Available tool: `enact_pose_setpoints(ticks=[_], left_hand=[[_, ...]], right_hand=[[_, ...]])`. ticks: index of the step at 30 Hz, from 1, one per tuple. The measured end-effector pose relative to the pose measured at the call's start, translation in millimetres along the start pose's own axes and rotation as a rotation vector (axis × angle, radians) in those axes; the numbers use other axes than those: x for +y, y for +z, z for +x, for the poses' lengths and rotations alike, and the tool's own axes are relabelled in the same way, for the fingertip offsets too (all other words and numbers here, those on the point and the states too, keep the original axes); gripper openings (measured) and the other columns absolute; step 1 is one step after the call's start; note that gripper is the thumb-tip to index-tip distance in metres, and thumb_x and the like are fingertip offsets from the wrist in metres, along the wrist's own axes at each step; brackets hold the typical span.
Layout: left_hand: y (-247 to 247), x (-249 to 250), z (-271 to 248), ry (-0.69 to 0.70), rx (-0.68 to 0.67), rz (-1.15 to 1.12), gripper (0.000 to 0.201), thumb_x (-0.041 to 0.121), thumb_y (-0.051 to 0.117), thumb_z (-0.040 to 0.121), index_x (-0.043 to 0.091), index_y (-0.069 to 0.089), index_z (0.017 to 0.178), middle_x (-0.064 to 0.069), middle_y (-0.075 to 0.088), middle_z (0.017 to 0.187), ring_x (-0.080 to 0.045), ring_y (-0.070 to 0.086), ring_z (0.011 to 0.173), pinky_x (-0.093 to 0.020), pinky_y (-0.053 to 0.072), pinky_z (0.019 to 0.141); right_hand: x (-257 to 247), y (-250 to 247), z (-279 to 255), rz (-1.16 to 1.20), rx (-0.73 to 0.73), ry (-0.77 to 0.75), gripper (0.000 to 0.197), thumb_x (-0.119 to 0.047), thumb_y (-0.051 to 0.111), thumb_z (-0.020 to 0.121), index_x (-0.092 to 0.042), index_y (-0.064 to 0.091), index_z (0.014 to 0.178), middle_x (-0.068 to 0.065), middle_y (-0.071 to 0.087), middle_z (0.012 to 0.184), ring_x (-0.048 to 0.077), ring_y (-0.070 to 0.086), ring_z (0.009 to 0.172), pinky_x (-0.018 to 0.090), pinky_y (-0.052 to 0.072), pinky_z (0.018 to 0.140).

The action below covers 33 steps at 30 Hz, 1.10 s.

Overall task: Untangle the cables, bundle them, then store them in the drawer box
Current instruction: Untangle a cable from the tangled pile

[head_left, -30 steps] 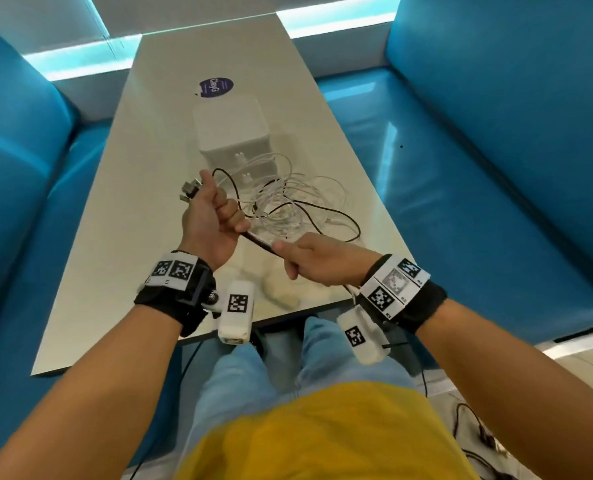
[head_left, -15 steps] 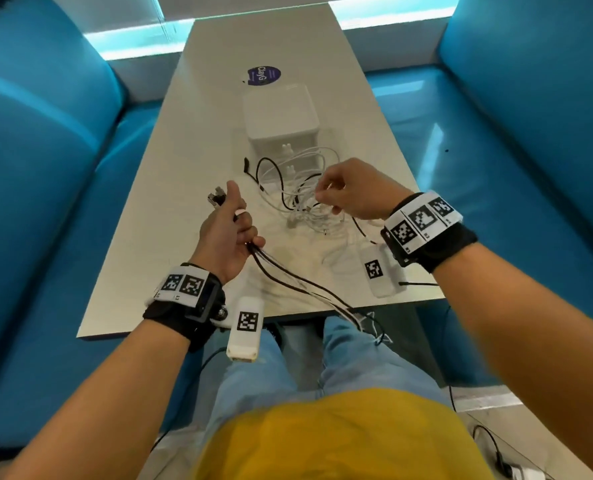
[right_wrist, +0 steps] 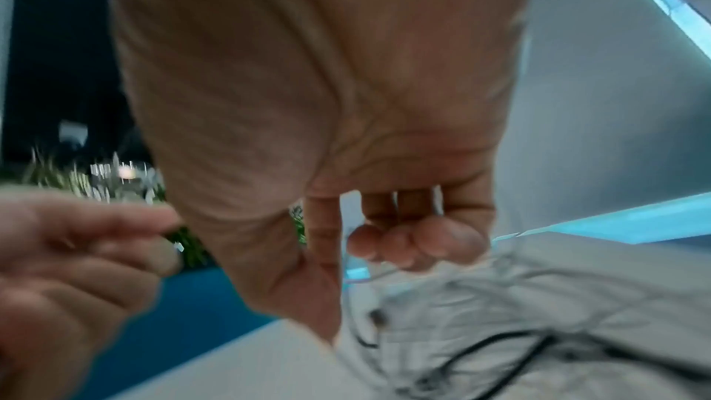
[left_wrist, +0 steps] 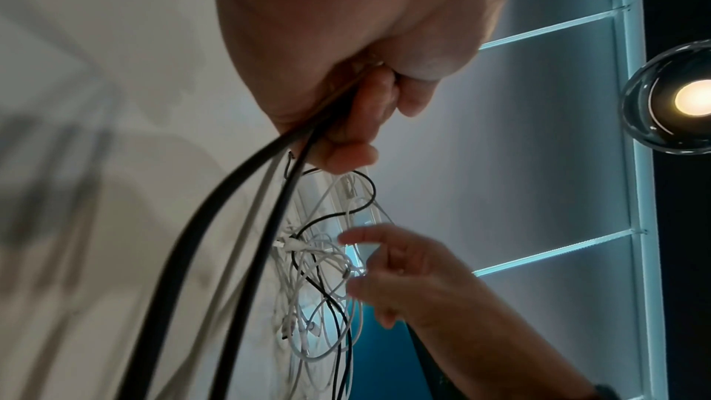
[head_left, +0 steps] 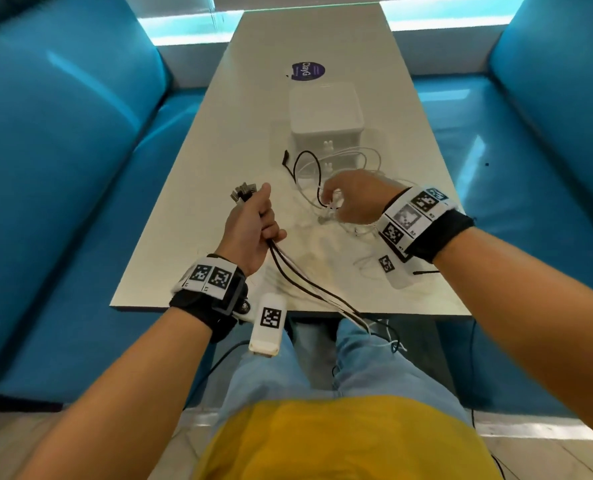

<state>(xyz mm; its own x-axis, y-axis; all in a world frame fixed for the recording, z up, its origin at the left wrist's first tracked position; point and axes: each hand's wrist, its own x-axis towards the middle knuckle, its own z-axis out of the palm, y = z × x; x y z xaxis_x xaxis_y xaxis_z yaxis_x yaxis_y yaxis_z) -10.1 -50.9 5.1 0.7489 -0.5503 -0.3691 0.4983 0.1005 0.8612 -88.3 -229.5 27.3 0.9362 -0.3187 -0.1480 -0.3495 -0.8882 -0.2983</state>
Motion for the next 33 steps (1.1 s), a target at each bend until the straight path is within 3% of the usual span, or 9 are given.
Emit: enact_pose_setpoints(ticks=[2, 6, 12, 15, 19, 22, 24, 28, 33], left_hand=[[3, -2, 3, -0.008, 0.012, -0.004, 0.045, 0.032, 0.055, 0.096, 0.022, 0.032, 0.058, 0.006, 0.020, 0.048, -0.010, 0.017, 0.041, -0.022, 0.029, 0.041], [5, -6, 7, -0.025, 0.037, 0.033, 0.049, 0.037, 0.055, 0.095, 0.023, 0.028, 0.057, 0.007, 0.018, 0.047, -0.010, 0.013, 0.040, -0.023, 0.015, 0.039], [-3, -7, 7, -0.028, 0.033, 0.025, 0.047, 0.034, 0.055, 0.096, 0.022, 0.030, 0.058, 0.007, 0.018, 0.045, -0.009, 0.014, 0.038, -0.022, 0.016, 0.038], [-5, -6, 6, -0.025, 0.044, 0.023, 0.045, 0.032, 0.055, 0.095, 0.022, 0.031, 0.059, 0.007, 0.019, 0.045, -0.009, 0.015, 0.038, -0.022, 0.017, 0.038], [3, -6, 2, 0.017, 0.004, 0.040, 0.038, 0.025, 0.061, 0.092, 0.023, 0.036, 0.064, 0.009, 0.021, 0.047, -0.007, 0.017, 0.038, -0.020, 0.019, 0.036], [18, -2, -2, 0.096, -0.052, 0.139, 0.021, 0.017, 0.066, 0.088, 0.020, 0.051, 0.074, 0.009, 0.029, 0.050, -0.006, 0.021, 0.040, -0.019, 0.019, 0.038], [30, 1, -4, 0.157, -0.091, 0.170, 0.006, 0.014, 0.068, 0.086, 0.016, 0.062, 0.086, 0.008, 0.033, 0.054, -0.006, 0.022, 0.042, -0.020, 0.021, 0.040], [48, 0, -3, 0.214, -0.110, 0.140, 0.017, 0.017, 0.070, 0.086, 0.015, 0.067, 0.102, 0.007, 0.038, 0.058, -0.004, 0.025, 0.041, -0.019, 0.024, 0.041], [57, -5, 0, 0.227, -0.127, 0.145, 0.020, 0.022, 0.068, 0.087, 0.013, 0.071, 0.106, 0.003, 0.046, 0.064, -0.004, 0.025, 0.042, -0.019, 0.025, 0.041]], right_hand=[[-13, 4, 5, 0.009, 0.008, -0.046, 0.031, -0.017, 0.068, 0.081, -0.024, 0.065, 0.111, -0.001, 0.060, 0.120, 0.021, 0.056, 0.110, 0.031, 0.045, 0.088], [-26, 21, 16, -0.292, -0.004, -0.072, 0.025, -0.010, 0.056, 0.089, -0.009, 0.062, 0.113, 0.009, 0.059, 0.117, 0.031, 0.059, 0.106, 0.035, 0.043, 0.077], [-28, 25, 22, -0.464, 0.019, -0.079, 0.022, -0.008, 0.046, 0.094, -0.006, 0.060, 0.111, 0.013, 0.060, 0.110, 0.035, 0.060, 0.102, 0.039, 0.044, 0.075], [-26, 20, 24, -0.267, 0.054, -0.051, 0.019, -0.013, 0.057, 0.091, -0.007, 0.066, 0.106, 0.011, 0.065, 0.105, 0.031, 0.063, 0.096, 0.035, 0.045, 0.073], [-22, 2, 15, 0.343, 0.082, -0.035, 0.013, -0.019, 0.067, 0.088, -0.013, 0.074, 0.097, 0.003, 0.068, 0.090, 0.015, 0.061, 0.080, 0.025, 0.045, 0.071], [-16, -15, 0, 0.659, 0.148, -0.035, 0.011, -0.023, 0.069, 0.087, -0.018, 0.072, 0.096, 0.003, 0.071, 0.091, 0.013, 0.064, 0.077, 0.026, 0.051, 0.068], [-12, -24, -8, 0.763, 0.156, -0.034, 0.016, -0.023, 0.073, 0.084, -0.017, 0.072, 0.099, 0.005, 0.073, 0.093, 0.013, 0.066, 0.081, 0.029, 0.056, 0.071], [-15, -32, -21, 0.891, 0.154, -0.066, 0.025, -0.001, 0.075, 0.078, -0.005, 0.061, 0.099, 0.022, 0.071, 0.091, 0.023, 0.066, 0.079, 0.036, 0.057, 0.077], [-16, -25, -27, 0.979, 0.242, -0.053, 0.035, 0.001, 0.073, 0.079, -0.014, 0.042, 0.086, 0.010, 0.067, 0.080, 0.014, 0.063, 0.065, 0.016, 0.049, 0.056]])
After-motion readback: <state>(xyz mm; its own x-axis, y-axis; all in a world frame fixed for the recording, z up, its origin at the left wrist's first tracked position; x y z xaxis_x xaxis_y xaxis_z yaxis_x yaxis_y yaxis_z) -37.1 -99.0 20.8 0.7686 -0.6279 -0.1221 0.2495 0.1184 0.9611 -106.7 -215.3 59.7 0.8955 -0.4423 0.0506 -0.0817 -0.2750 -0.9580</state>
